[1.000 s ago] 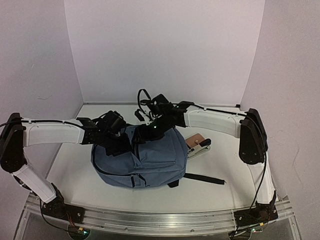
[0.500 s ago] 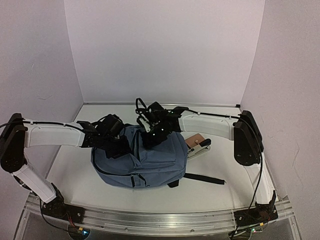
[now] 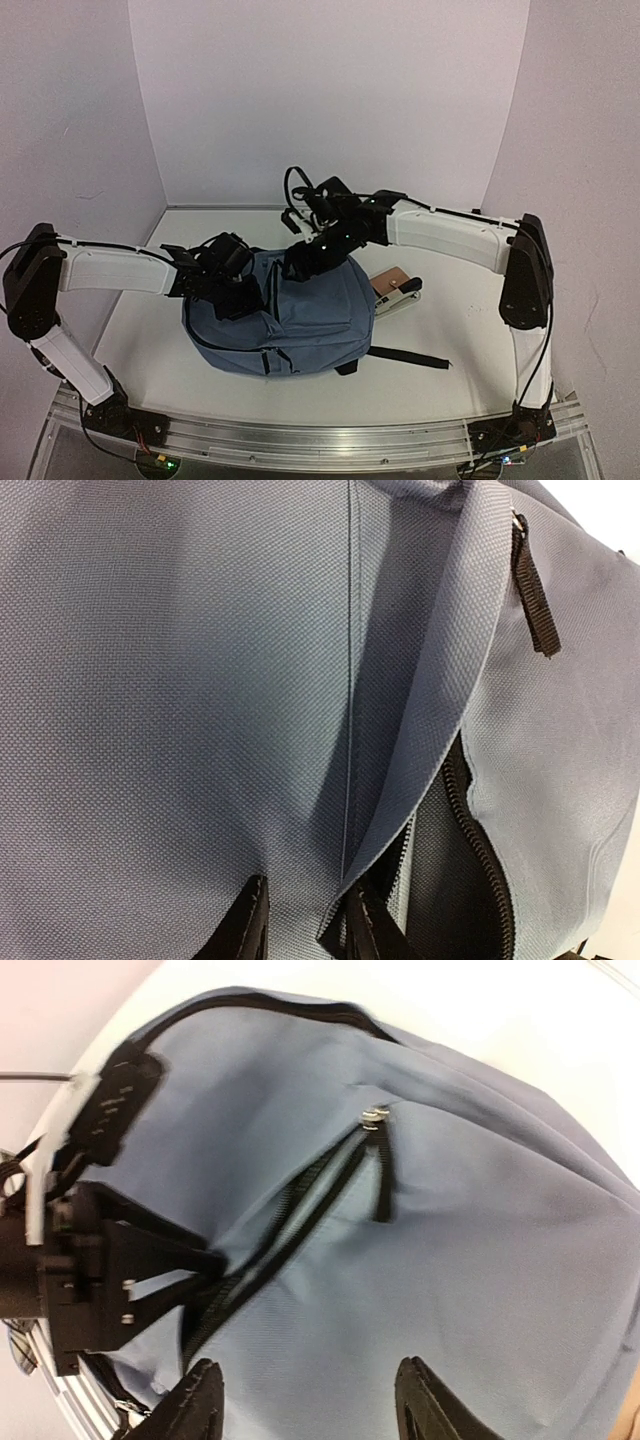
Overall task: Pack the student bag
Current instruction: Adjust the student bag at the center of the board.
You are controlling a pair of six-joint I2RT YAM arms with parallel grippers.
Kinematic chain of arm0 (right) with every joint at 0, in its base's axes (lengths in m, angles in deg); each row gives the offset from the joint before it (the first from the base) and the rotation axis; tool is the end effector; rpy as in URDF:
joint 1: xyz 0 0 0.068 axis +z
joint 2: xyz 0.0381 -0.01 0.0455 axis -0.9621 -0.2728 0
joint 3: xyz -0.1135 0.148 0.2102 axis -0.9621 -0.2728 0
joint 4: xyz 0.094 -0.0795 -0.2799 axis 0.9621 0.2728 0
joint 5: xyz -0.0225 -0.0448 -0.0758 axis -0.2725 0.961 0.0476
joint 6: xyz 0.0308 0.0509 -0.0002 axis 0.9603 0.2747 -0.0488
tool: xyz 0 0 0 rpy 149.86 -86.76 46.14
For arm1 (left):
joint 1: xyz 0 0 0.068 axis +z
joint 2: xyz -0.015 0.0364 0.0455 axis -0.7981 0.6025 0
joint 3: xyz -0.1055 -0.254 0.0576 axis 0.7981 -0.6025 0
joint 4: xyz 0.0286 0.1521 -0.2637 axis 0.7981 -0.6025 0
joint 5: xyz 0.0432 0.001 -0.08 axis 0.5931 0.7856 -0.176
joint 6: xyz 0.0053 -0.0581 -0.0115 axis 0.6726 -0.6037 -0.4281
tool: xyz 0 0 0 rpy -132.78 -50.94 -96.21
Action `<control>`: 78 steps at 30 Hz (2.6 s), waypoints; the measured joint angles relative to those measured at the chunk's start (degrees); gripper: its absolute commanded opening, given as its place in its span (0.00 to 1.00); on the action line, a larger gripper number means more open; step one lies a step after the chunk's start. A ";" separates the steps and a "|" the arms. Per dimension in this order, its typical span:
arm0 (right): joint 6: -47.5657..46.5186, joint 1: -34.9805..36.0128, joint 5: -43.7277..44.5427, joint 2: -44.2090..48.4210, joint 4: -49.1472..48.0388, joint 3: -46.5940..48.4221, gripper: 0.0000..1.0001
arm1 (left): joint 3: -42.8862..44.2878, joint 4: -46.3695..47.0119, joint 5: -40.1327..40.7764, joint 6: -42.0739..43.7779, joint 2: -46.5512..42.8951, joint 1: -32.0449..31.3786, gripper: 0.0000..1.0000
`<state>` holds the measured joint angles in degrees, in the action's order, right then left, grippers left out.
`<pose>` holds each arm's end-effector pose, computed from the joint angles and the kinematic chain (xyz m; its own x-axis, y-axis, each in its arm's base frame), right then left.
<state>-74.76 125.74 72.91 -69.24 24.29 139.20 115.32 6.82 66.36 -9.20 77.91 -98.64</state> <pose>0.3224 0.4236 0.2651 -0.6098 -0.4743 -0.6350 -0.7623 0.5703 0.3061 0.2504 -0.2542 0.1634 -0.9022 -0.2781 -0.3296 -0.1066 0.8844 -0.4544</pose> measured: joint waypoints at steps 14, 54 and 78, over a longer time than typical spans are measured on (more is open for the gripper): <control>-0.39 5.17 6.40 -9.70 -0.79 3.46 0.50 | -1.33 0.46 0.91 -1.96 -1.95 0.00 0.26; 6.72 -6.55 6.26 5.25 -7.87 -10.49 0.00 | -1.27 2.09 -1.92 -5.55 1.15 3.91 0.00; -3.28 -15.33 -4.92 9.51 2.36 -7.01 0.91 | 8.59 -10.74 -3.64 9.46 2.53 4.99 0.76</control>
<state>-78.03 110.40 67.99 -59.73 26.64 132.19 123.91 -3.92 62.72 0.26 80.44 -93.65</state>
